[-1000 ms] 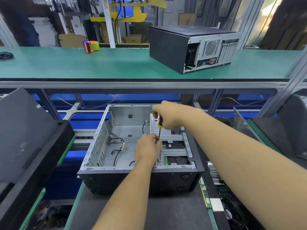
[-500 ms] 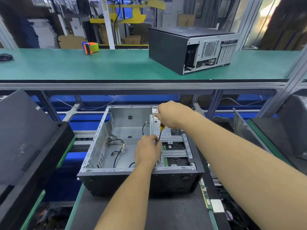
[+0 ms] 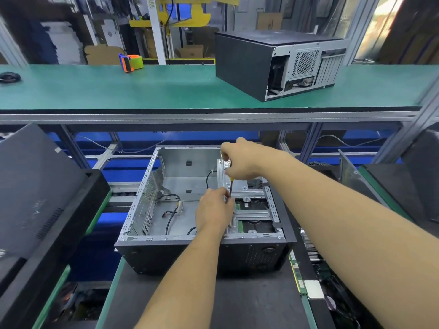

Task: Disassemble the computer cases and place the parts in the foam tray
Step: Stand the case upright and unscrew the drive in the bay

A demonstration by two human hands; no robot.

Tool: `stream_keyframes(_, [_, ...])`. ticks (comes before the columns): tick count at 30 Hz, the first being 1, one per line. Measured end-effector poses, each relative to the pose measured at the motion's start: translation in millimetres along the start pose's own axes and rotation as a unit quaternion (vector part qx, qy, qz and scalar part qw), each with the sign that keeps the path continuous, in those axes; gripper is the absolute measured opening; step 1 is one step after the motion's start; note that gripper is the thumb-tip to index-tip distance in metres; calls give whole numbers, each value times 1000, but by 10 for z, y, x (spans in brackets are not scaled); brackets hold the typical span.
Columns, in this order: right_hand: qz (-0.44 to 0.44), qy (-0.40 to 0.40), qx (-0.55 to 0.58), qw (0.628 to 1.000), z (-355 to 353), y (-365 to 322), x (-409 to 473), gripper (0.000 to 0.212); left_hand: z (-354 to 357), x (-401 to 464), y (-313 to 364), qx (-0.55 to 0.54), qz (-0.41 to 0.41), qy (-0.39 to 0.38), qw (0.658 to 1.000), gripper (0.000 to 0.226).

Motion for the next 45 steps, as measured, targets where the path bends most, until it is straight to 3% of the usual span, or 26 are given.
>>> stream_keyframes(3, [26,35,-20,999,-3,27,43,31,-10,2,11,-1,-4,-1,1000,17])
stream_keyframes(6, [-1,24,-22,999,14,1,58,11,-14,0,18,4,-5,-5,1000,17])
stream_keyframes(8, [-9,4,-19,1000,15,-3,30,17,-15,-1,19,5,-4,-7,1000,18])
stream_keyframes(12, [36,45,-32,998,-32,64,64,34,-16,-3,22,1,0,-7,1000,20])
stream_keyframes(15, [9,28,-27,999,-10,50,60,3,-21,-3,26,6,1,-5,1000,19])
stream_keyframes(17, [-1,9,-24,1000,4,46,26,15,-22,-7,26,8,2,-2,1000,19])
stream_keyframes(20, [31,41,-32,998,-56,85,30,37,-19,-11,23,3,2,-2,1000,19])
stream_keyframes(21, [24,51,-34,998,-64,83,43,36,-18,-9,20,2,1,-2,1000,19])
stream_keyframes(23, [-2,37,-28,999,-39,56,41,8,-21,-7,20,4,0,-2,1000,18])
stream_keyframes(25, [-15,5,-10,1000,-3,46,7,15,-20,-6,24,7,1,0,1000,18])
stream_keyframes(28, [13,23,-27,999,-30,64,20,31,-16,-8,19,6,2,-1,1000,17])
stream_keyframes(31, [-7,13,-32,999,-7,34,36,8,-15,-3,11,10,3,0,1000,17])
stream_keyframes(35, [2,8,-50,999,-17,37,19,28,-4,-2,6,4,1,2,1000,16])
stream_keyframes(38, [-13,1,-23,1000,23,26,56,11,0,-1,-1,3,2,2,1000,16])
stream_keyframes(40, [-17,-14,-20,1000,43,25,31,20,4,-4,-3,5,5,1,1000,15])
stream_keyframes(43, [2,27,-52,998,11,58,29,26,6,-6,-9,8,7,6,1000,16])
stream_keyframes(45, [18,74,-20,997,-39,108,33,19,19,8,-28,2,6,3,1000,16])
Point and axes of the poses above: each hand's wrist, its own x-axis towards the middle knuckle, its own z-axis out of the palm, y = z × x, the point moved 7 cm from there along x, towards the middle knuckle, and after that the axes turned 14 degrees about z, right-handed, at the moved point
